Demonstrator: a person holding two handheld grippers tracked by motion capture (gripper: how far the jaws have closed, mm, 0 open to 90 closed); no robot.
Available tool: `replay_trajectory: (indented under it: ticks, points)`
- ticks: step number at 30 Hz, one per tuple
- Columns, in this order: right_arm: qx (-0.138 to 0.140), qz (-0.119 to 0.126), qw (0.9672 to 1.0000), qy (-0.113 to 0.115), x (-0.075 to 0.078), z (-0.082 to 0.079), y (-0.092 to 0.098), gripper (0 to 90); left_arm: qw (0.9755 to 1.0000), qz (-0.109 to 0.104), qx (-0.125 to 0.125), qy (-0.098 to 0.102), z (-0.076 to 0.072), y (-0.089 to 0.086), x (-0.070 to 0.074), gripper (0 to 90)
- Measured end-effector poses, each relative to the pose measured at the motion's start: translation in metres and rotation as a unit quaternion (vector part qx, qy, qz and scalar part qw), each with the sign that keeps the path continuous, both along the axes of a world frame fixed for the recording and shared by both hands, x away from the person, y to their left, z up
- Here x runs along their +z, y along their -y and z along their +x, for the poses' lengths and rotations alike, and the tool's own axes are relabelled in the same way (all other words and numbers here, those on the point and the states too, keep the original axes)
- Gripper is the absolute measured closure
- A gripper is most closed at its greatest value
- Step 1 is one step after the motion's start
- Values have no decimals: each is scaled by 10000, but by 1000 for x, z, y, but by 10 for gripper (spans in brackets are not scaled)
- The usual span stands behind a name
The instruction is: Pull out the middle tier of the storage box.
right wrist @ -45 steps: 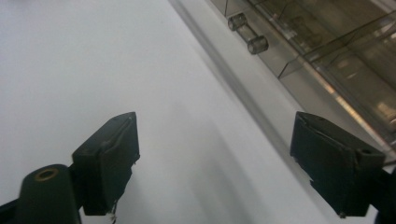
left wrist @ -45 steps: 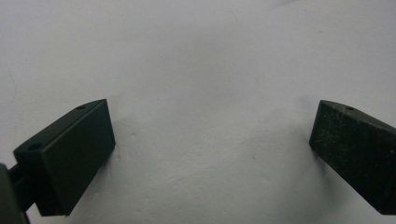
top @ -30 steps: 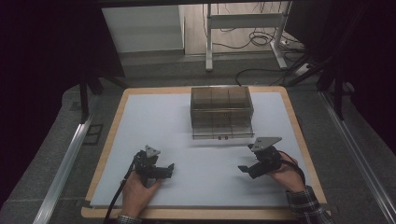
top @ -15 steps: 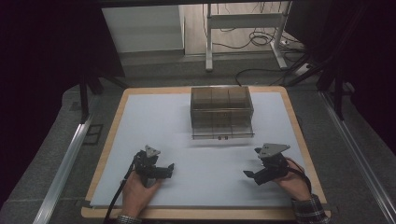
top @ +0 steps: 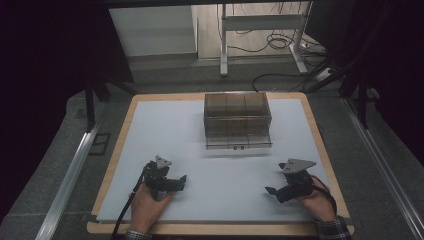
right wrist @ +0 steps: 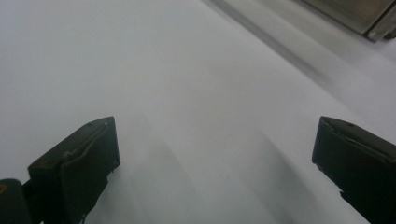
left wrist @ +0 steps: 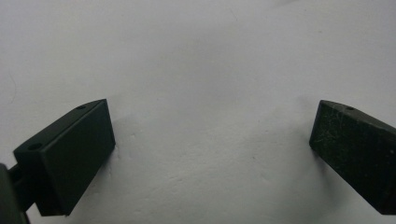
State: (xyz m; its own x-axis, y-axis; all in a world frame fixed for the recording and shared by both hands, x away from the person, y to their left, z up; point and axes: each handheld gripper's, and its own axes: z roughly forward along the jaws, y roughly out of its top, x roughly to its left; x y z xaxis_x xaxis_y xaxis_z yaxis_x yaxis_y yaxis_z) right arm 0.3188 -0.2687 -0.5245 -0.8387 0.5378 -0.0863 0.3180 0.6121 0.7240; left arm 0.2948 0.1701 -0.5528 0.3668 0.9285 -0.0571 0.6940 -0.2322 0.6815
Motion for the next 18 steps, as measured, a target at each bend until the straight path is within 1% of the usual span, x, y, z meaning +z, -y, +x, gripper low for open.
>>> replay_trajectory:
  ticks: [6, 9, 13, 16, 18]
  points:
    - [-55, 35, 9999, -86, -6, -1, 4, 0, 10000, -4, 1, 2, 0, 0, 0, 0]
    - [-60, 35, 9999, -72, -5, -3, 4, 0, 10000, -4, 0, 1, 0, 0, 0, 0]
    - [-59, -55, 9999, -114, -6, -2, 3, 0, 10000, -6, 1, 2, 0, 0, 0, 0]
    - [-33, -143, 9996, -223, -8, 0, 1, 0, 10000, -6, 1, 2, 0, 0, 0, 0]
    - [-42, -121, 9994, -308, -8, 1, 2, 0, 10000, -7, 0, 2, 0, 0, 0, 0]
